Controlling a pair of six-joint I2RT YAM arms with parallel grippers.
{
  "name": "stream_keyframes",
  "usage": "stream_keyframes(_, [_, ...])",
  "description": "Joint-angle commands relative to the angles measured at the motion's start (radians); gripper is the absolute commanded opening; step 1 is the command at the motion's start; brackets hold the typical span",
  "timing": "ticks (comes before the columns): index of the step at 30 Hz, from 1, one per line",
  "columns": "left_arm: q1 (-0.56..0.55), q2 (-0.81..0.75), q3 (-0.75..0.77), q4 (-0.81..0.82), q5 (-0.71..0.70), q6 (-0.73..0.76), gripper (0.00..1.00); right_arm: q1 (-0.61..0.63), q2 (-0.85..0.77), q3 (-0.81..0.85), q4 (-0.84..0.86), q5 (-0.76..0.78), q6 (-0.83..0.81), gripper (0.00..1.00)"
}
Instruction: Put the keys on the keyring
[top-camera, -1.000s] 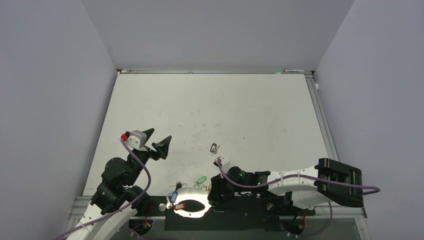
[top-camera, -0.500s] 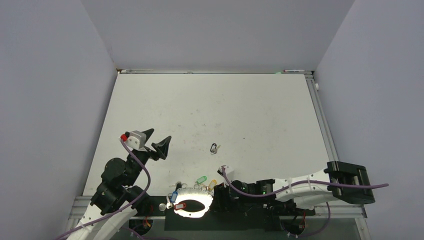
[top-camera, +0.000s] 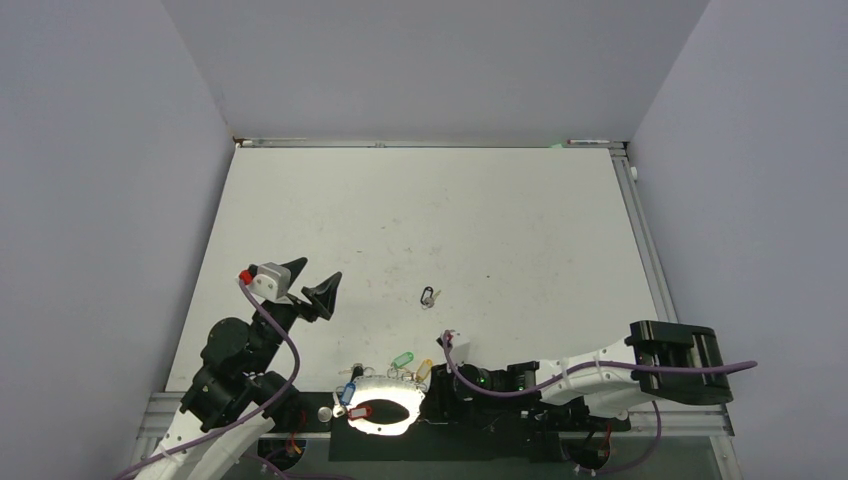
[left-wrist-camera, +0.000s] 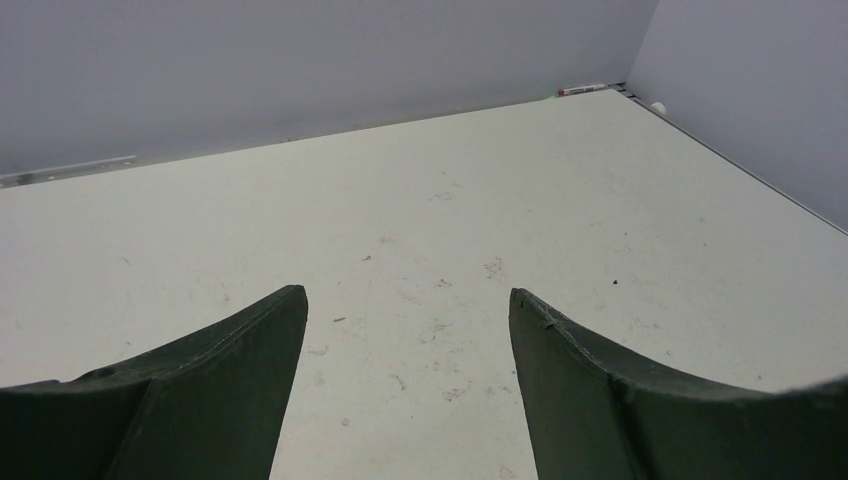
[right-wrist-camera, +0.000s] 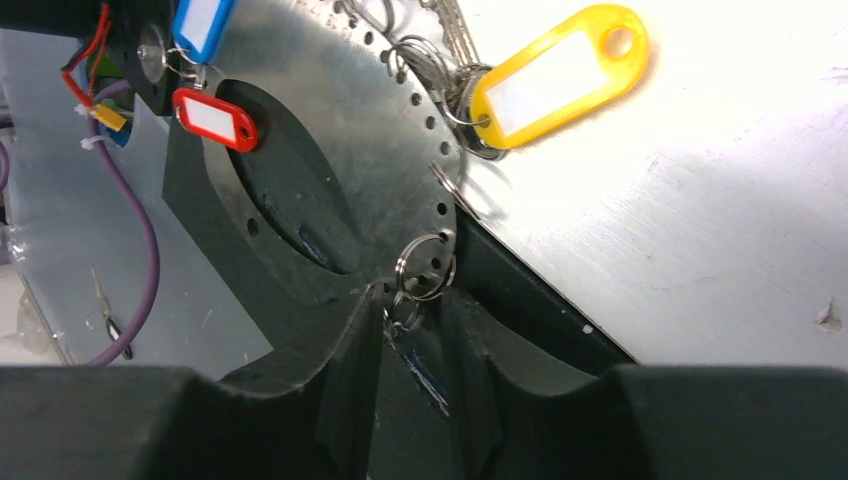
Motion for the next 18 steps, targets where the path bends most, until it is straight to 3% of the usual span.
stream_keyframes(1, [0.007,-0.010,0.000,0.010,0.004,0.010,0.71,0.013,0.044,0.021,-0.007,0.018,0.008,0.24])
stream_keyframes(7, [0.007,-0.013,0.000,0.010,0.001,0.013,0.71,0.024,0.052,0.038,-0.024,0.020,0.006,0.20])
stream_keyframes(11, [0.007,-0.014,0.000,0.010,0.001,0.014,0.71,0.031,0.049,0.063,-0.071,0.036,-0.007,0.05])
stream_keyframes(18, [0.007,-0.033,-0.002,0.028,0.081,0.018,0.71,0.039,-0.021,0.182,-0.271,0.089,-0.063,0.05])
